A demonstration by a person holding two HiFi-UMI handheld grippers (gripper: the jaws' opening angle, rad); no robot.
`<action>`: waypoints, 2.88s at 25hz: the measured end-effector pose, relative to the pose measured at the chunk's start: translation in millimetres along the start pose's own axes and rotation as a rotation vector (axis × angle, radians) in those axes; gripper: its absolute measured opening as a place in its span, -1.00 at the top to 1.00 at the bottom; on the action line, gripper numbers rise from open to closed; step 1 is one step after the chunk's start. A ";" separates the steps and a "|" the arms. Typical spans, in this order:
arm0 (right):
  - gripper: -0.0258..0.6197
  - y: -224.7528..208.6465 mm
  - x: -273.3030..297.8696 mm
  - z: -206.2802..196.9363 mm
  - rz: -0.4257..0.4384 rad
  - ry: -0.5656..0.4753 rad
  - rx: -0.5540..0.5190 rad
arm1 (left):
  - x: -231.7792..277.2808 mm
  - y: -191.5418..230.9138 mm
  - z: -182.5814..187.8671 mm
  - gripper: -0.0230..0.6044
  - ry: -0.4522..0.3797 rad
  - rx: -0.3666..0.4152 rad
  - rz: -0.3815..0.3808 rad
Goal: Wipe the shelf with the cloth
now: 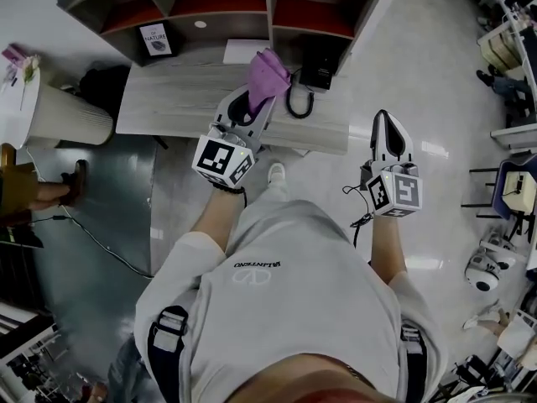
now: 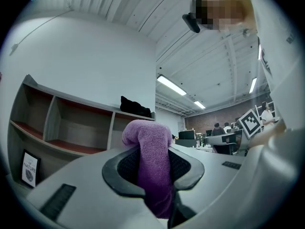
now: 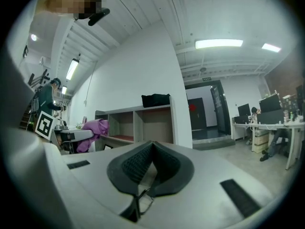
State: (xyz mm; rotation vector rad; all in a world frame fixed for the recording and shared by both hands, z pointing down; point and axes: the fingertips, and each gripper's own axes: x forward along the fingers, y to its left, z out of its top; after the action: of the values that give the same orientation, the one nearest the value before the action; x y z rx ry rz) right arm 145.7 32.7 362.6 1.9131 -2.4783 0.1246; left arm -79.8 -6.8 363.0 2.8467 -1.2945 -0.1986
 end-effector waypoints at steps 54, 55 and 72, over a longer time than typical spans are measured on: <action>0.92 -20.0 263.6 -24.8 0.132 0.061 -0.004 | 222.2 117.7 -98.1 0.60 0.158 -0.046 0.136; 0.92 -22.1 265.7 -26.9 0.131 0.065 -0.001 | 224.4 117.8 -99.5 0.60 0.160 -0.046 0.138; 0.92 -22.9 302.3 -62.1 0.139 0.113 0.031 | 239.4 146.4 -138.8 0.60 0.218 -0.044 0.225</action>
State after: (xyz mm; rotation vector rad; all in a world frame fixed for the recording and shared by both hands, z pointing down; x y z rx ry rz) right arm 88.4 -260.7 442.5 1.6914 -2.5460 0.2655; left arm -17.3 -289.2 482.6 2.5720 -1.5224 0.0817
